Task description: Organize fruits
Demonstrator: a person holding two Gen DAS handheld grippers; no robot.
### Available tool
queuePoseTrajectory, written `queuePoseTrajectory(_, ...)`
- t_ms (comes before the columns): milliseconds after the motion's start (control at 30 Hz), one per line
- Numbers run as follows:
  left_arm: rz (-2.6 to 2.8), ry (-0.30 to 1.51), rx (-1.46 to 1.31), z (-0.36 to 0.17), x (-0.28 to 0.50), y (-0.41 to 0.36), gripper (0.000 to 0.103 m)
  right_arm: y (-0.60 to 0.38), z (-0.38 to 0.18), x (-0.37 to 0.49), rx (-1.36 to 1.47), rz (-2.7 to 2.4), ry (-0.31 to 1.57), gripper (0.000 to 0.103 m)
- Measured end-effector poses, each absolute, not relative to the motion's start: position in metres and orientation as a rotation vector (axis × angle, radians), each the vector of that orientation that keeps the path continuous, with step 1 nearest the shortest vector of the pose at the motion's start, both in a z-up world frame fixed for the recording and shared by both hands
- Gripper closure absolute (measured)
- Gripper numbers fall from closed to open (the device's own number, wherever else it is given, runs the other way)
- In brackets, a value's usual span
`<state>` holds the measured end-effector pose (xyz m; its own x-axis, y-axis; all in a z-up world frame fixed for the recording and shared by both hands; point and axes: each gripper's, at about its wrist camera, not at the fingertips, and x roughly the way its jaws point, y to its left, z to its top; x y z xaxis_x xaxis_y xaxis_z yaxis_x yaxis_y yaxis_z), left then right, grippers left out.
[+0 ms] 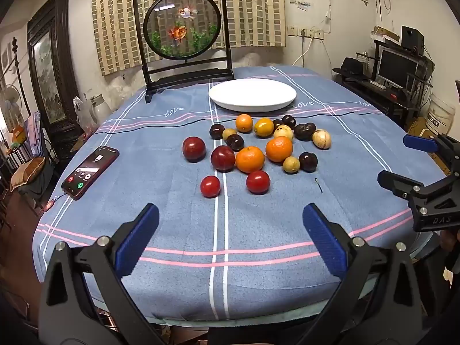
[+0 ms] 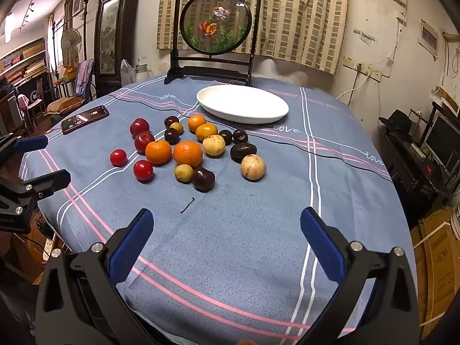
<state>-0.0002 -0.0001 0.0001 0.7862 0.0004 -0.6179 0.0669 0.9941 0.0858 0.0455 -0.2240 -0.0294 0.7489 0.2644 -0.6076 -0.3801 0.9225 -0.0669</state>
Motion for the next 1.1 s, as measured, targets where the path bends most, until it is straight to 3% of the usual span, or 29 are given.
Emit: queuePoseTrajectory(1100, -0.038, 0.693, 0.083, -0.008, 0.005, 0.003, 0.002, -0.226, -0.03, 0.049, -0.171, 0.352, 0.643, 0.001)
